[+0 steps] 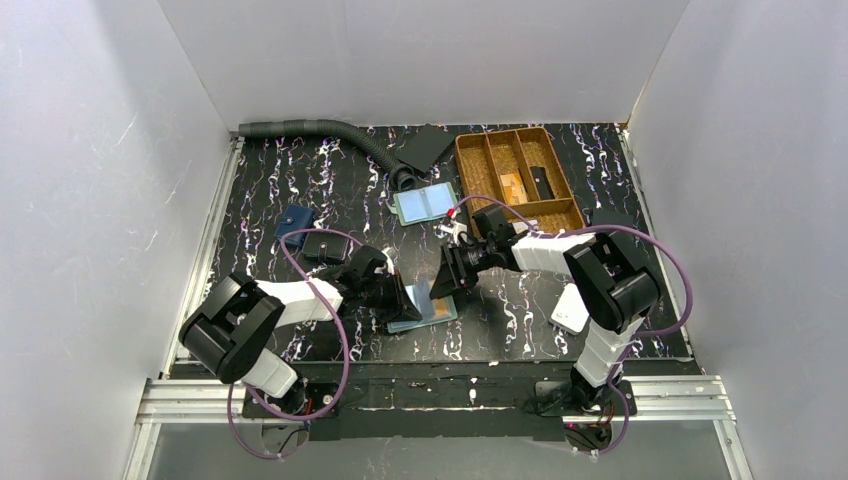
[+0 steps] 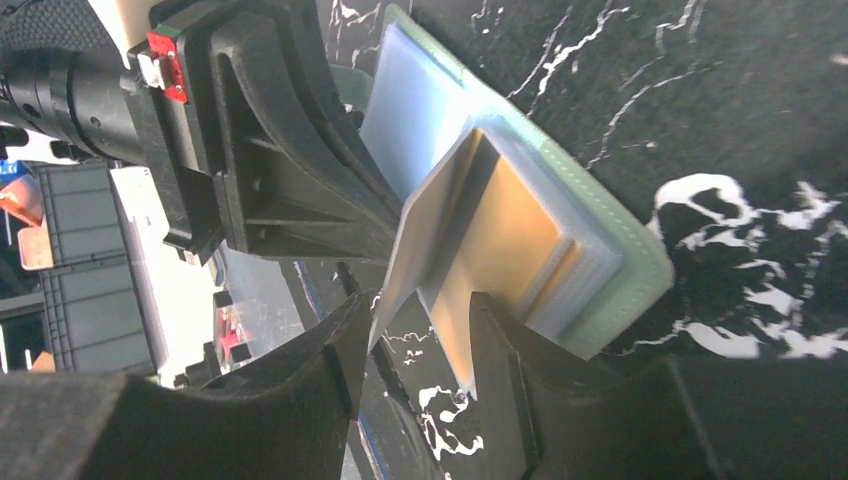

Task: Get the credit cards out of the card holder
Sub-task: Remove the credit card from the card holder.

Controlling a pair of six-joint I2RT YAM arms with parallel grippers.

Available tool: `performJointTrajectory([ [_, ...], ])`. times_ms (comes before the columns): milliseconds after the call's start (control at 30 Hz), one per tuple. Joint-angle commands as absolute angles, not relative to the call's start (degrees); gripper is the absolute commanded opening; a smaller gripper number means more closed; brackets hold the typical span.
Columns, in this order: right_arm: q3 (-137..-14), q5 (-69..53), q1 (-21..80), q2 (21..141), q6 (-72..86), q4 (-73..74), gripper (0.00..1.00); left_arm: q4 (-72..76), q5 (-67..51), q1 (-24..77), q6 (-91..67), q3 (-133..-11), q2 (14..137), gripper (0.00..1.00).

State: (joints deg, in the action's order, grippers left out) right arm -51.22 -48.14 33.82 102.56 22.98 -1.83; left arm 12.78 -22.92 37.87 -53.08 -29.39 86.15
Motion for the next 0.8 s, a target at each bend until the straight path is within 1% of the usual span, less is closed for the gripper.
performJointTrajectory([
  [0, -51.9, -51.0, 35.1, 103.4, 23.5, -3.8, 0.5, 8.3, -17.8, 37.7, -51.7, -28.0, 88.0, 0.0],
  [200, -51.8, -54.5, 36.1, 103.6, 25.1, -6.4, 0.49, 8.3, -18.1, 37.7, -51.9, -27.9, 86.7, 0.06],
  [233, -51.7, -54.9, 36.3, 103.5, 25.4, -6.8, 0.49, 8.3, -18.1, 37.7, -52.0, -27.9, 86.4, 0.08],
  [300, -51.6, -54.9, 36.9, 103.4, 25.5, -7.4, 0.48, 8.3, -18.1, 37.7, -52.2, -27.9, 85.8, 0.15],
  [367, -51.7, -55.2, 37.1, 103.6, 25.8, -7.7, 0.48, 8.3, -18.3, 37.6, -52.5, -27.7, 84.9, 0.2],
  [467, -51.8, -55.3, 37.2, 103.9, 25.9, -7.9, 0.47, 8.3, -18.4, 37.4, -52.7, -27.2, 82.9, 0.25],
  [767, -51.6, -55.3, 37.3, 103.7, 27.3, -9.6, 0.47, 7.8, -18.8, 37.1, -53.1, -25.8, 79.8, 0.26],
])
